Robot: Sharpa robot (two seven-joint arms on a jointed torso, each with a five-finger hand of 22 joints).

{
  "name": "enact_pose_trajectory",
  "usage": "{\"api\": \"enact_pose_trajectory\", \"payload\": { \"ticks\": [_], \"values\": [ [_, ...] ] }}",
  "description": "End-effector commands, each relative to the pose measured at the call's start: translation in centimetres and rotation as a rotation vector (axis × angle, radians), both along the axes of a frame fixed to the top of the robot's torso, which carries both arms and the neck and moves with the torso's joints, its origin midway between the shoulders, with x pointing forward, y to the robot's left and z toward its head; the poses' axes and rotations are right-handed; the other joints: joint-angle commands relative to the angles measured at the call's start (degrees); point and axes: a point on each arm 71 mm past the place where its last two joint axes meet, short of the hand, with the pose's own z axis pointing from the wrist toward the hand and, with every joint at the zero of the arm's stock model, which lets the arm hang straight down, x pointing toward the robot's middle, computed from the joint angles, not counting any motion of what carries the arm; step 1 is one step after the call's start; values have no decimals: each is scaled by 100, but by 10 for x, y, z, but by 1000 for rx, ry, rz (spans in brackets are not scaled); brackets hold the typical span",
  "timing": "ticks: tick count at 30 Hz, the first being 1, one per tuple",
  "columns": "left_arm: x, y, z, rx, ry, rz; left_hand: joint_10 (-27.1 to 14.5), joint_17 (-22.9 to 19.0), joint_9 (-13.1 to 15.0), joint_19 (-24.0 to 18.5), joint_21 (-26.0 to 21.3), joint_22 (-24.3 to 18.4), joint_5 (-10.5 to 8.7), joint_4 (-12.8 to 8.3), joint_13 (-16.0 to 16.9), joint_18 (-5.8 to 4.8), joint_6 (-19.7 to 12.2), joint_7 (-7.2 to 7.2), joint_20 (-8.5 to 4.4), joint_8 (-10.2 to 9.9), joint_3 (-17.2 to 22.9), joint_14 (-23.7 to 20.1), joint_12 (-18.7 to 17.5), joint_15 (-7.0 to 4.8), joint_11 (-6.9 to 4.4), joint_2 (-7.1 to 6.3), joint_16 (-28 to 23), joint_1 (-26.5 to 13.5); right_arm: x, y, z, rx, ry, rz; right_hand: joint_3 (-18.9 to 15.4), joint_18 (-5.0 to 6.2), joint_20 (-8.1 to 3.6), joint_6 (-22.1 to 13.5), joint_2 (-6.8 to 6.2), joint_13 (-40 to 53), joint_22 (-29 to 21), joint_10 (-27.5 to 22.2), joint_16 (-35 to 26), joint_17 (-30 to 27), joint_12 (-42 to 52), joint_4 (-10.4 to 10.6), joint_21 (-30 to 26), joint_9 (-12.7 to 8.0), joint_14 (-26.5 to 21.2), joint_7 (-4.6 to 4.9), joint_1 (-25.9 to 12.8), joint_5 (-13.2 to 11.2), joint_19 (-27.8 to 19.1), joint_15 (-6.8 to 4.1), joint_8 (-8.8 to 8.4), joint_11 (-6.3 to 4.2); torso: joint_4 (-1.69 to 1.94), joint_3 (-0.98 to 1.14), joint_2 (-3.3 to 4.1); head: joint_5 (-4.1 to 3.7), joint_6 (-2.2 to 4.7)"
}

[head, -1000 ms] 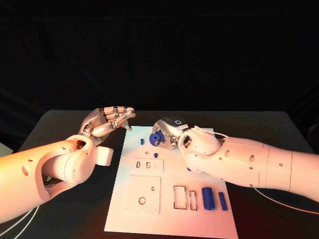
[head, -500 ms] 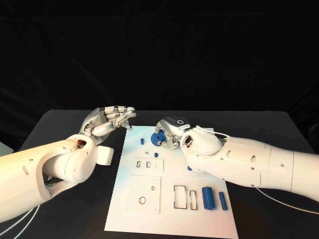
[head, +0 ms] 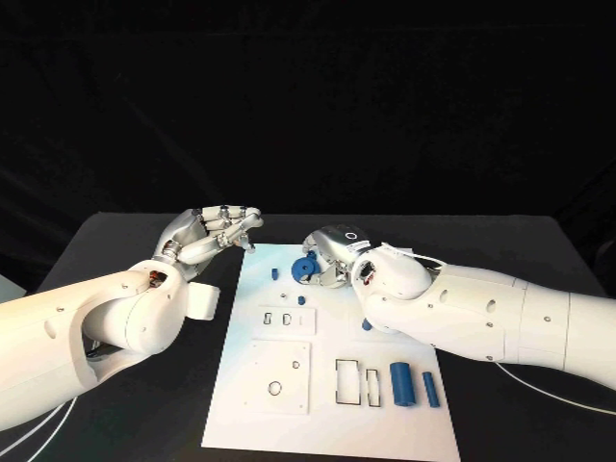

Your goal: Assemble the parts on the task board

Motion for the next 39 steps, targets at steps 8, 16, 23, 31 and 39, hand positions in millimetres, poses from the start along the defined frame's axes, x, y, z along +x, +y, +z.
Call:
{"api": "enact_pose_trajectory", "payload": {
  "ticks": [8, 16, 23, 31, 39],
  "values": [
    [0, -1, 1, -8, -4, -15, -11, 7, 5, -40, 14, 5, -2, 8, 9, 112, -21, -23, -9, -17, 30, -46, -16, 3, -3, 17, 20, -17, 1, -2, -4, -3, 56, 0, -131, -39, 30, 233, 205, 1509, 1506, 597, 31, 1510, 22, 7, 30, 0, 599, -17, -161, 294, 589, 28, 56, 8, -1, 0, 0, 1, -7],
    [0, 0, 1, -6, -4, -12, -15, 6, 6, -47, 23, 11, -2, 8, 9, 112, -26, -20, -8, -21, 32, -49, -18, 5, -1, 12, 23, -20, 0, -4, -6, -5, 83, 4, -9, -39, -18, 469, 304, 1509, 1506, 597, 31, 1510, 22, 7, 30, 19, 599, -94, -287, 434, 589, -30, 156, -58, 0, -1, -1, 2, -13],
    [0, 0, 1, -6, -4, -10, -17, 6, 6, -50, 25, 13, -2, 5, 9, 112, -27, -20, -8, -21, 36, -50, -18, 5, -1, 14, 24, -17, -1, -8, -7, -3, 93, 2, 31, -39, -38, 529, 329, 1509, 1506, 597, 31, 1510, 22, 4, 30, 23, 599, -117, -315, 460, 589, -53, 184, -79, -7, 0, 1, 4, -11],
    [0, 1, 1, -5, -5, -8, -17, 6, 6, -50, 25, 13, -2, 5, 9, 112, -27, -20, -8, -21, 36, -50, -18, 5, -1, 14, 24, -17, -1, -16, -9, -7, 98, -16, 38, -39, -43, 540, 332, 1509, 1506, 597, 31, 1510, 22, 4, 30, 24, 599, -121, -323, 464, 589, -58, 189, -83, -2, 1, 0, -8, -10],
    [0, 3, 1, -3, -5, -3, -19, 5, 8, -56, 34, 19, -2, -2, 9, 112, -29, -20, -7, -22, 46, -53, -19, 5, -1, 16, 27, -7, -8, -38, 1, 99, 24, -23, 70, -39, -66, 557, 295, 1509, 1506, 597, 31, 1510, 22, -6, 30, 15, 599, -138, -345, 570, 589, -77, 192, -102, -9, 4, -6, -11, 8]
  ]
}}
